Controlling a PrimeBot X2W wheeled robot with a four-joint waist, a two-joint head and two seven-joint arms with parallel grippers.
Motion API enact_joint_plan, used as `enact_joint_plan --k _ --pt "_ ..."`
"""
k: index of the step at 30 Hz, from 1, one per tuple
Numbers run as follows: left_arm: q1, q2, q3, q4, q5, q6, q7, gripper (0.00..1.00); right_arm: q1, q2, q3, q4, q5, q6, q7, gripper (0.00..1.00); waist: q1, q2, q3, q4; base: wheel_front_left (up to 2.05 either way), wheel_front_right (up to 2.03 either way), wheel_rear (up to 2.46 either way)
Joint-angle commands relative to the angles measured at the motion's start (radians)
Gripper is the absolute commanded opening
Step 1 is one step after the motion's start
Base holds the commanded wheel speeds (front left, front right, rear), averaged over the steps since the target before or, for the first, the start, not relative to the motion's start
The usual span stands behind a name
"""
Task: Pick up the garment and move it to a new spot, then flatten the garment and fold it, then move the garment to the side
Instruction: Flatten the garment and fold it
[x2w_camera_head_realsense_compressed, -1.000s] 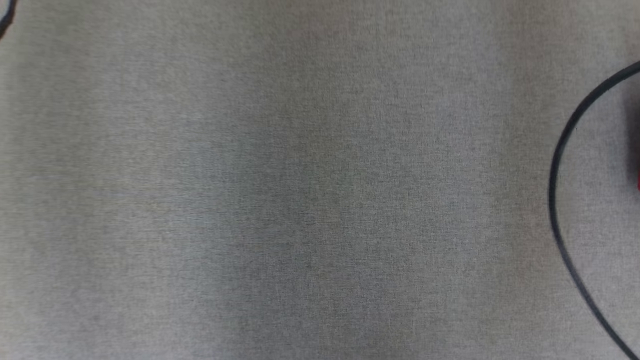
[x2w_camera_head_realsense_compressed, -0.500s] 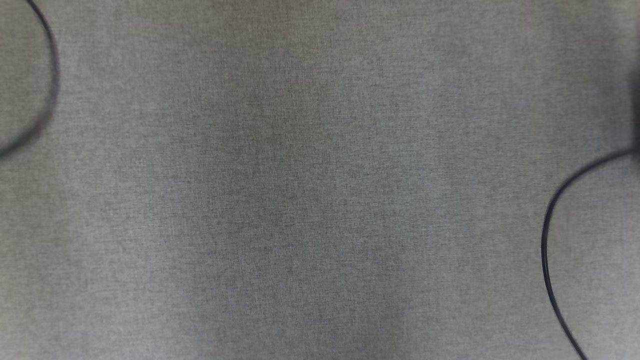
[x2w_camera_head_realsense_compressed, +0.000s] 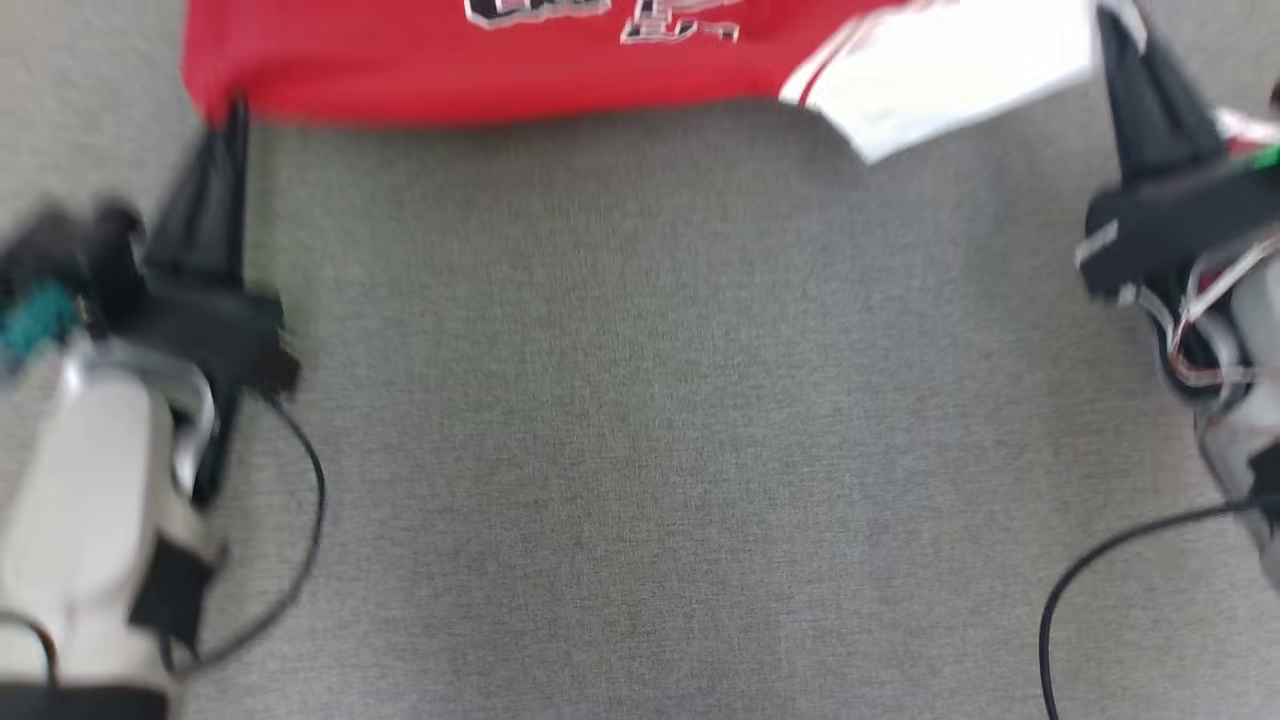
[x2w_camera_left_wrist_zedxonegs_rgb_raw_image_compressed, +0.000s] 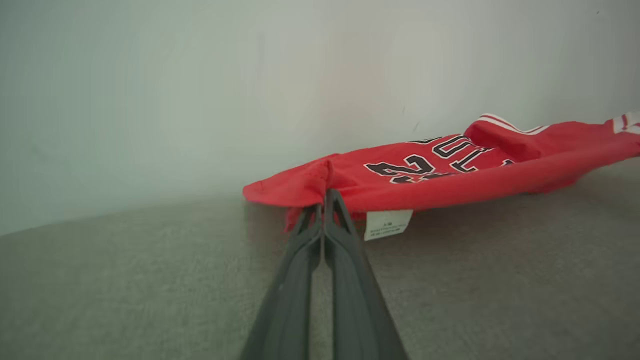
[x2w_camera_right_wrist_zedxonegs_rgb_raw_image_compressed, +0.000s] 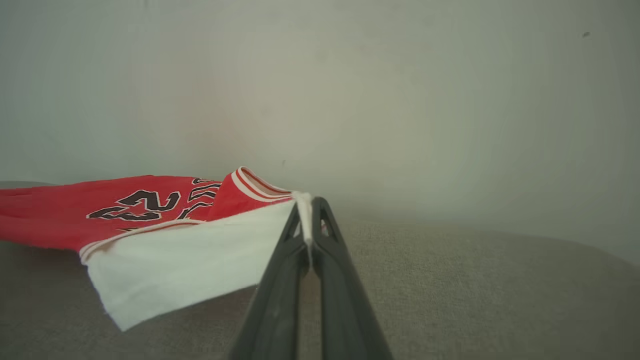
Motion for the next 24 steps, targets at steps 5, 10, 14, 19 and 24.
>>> enact_joint_plan --k 5,10,14,19,24 --pt "0.227 -0.059 0.104 -0.007 -0.021 0.005 -0.004 0.0 0.168 -0.003 -0.03 0.025 0.04 -0.001 0.0 0.0 0.0002 0.0 -0.197 0.016 0.0 0.0 0.0" --pt "0.367 -0.103 0.172 -0.008 -0.005 -0.003 -0.004 0.0 0.327 0.009 -0.039 0.027 0.066 -0.001 0.0 0.0 0.0002 0.0 -0.277 0.031 0.0 0.0 0.0" --pt "0.438 -0.125 0.205 -0.005 0.0 -0.01 -0.004 0.0 0.417 0.02 -0.052 0.022 0.086 -0.001 0.0 0.0 0.0002 0.0 -0.317 0.039 0.0 0.0 0.0" --pt "0.539 -0.15 0.247 0.014 0.011 -0.016 -0.004 0.0 0.547 0.035 -0.043 0.007 0.11 -0.001 0.0 0.0 0.0002 0.0 -0.372 0.033 0.0 0.0 0.0" --pt "0.63 -0.174 0.274 0.029 0.019 -0.019 -0.004 0.0 0.652 0.029 -0.027 0.012 0.125 -0.002 0.0 0.0 0.0002 0.0 -0.42 0.02 0.0 0.0 0.0"
